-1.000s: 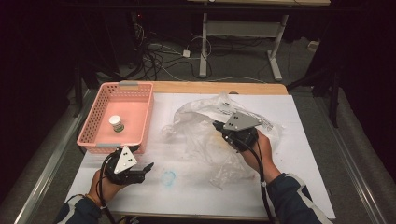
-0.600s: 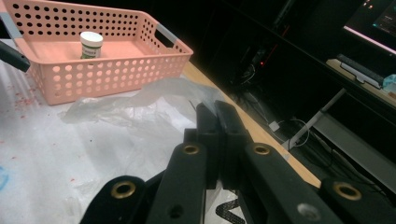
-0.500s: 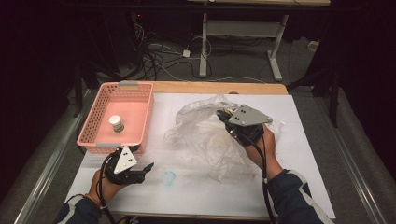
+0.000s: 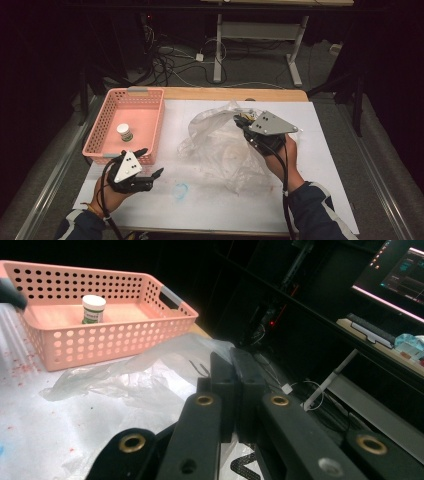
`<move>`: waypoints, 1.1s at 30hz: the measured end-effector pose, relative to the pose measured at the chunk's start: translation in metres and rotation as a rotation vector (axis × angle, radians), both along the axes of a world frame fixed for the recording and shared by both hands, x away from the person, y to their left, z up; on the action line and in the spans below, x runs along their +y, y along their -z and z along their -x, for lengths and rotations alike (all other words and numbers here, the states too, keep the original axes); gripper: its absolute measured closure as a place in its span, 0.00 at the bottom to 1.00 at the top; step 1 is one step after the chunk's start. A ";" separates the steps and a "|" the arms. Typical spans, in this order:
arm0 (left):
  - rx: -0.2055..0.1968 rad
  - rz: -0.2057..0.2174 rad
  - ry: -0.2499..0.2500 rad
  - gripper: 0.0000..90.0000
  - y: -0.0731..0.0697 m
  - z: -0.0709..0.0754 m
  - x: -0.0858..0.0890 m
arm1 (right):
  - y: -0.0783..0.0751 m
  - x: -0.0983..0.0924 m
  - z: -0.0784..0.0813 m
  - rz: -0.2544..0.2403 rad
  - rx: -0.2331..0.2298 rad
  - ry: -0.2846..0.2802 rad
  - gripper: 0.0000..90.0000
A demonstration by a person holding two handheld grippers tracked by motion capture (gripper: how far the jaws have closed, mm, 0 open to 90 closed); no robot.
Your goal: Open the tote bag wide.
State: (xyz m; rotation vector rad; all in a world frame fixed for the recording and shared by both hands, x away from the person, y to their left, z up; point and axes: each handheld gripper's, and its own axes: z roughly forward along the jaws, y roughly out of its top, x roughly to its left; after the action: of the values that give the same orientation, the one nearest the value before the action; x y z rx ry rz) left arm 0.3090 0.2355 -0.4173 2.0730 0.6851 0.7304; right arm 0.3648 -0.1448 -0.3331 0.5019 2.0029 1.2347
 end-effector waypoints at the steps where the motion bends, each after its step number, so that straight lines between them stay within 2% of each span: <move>1: -0.006 -0.002 -0.017 0.24 -0.005 -0.002 0.003 | 0.000 0.000 0.000 -0.004 0.001 -0.003 1.00; 6: -0.010 -0.018 -0.117 0.24 -0.020 -0.025 0.023 | 0.000 0.001 0.001 -0.003 -0.003 -0.010 1.00; 10: 0.048 -0.024 -0.193 0.24 -0.027 -0.054 0.042 | -0.001 0.000 0.002 -0.010 0.001 -0.022 1.00; 12: 0.076 -0.055 -0.218 0.24 -0.029 -0.069 0.048 | 0.000 0.001 0.003 -0.012 0.003 -0.030 1.00; 15: 0.146 -0.096 -0.252 0.24 -0.026 -0.095 0.057 | 0.001 0.003 0.005 -0.003 0.011 -0.041 1.00; 16: 0.182 -0.097 -0.269 0.24 -0.024 -0.104 0.060 | 0.002 0.004 0.005 0.000 0.012 -0.045 1.00; 17: 0.220 -0.114 -0.275 0.24 -0.021 -0.113 0.062 | 0.003 0.004 0.005 0.004 0.014 -0.047 1.00; 20: 0.289 -0.182 -0.315 0.24 -0.014 -0.135 0.066 | 0.005 0.005 0.005 0.011 0.022 -0.054 1.00; 21: 0.308 -0.190 -0.326 0.24 -0.012 -0.141 0.068 | 0.005 0.005 0.005 0.013 0.024 -0.056 1.00; 25: 0.364 -0.207 -0.358 0.24 -0.002 -0.159 0.072 | 0.008 0.005 0.005 0.011 0.033 -0.083 1.00; 26: 0.372 -0.223 -0.369 0.24 0.000 -0.163 0.072 | 0.008 0.005 0.005 0.013 0.032 -0.091 1.00; 29: 0.419 -0.189 -0.397 0.25 0.005 -0.173 0.076 | 0.011 0.007 0.005 0.024 0.033 -0.102 1.00; 30: 0.424 -0.203 -0.405 0.27 0.007 -0.175 0.076 | 0.012 0.007 0.005 0.028 0.035 -0.106 1.00; 33: 0.492 -0.241 -0.410 0.35 0.015 -0.182 0.077 | 0.014 0.008 0.005 0.031 0.040 -0.112 1.00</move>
State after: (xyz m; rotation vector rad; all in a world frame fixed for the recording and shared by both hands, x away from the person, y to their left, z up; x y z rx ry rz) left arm 0.4911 0.3126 -0.4324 2.3903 1.3851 0.5378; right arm 0.3596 -0.1369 -0.3466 0.4071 2.1050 1.2669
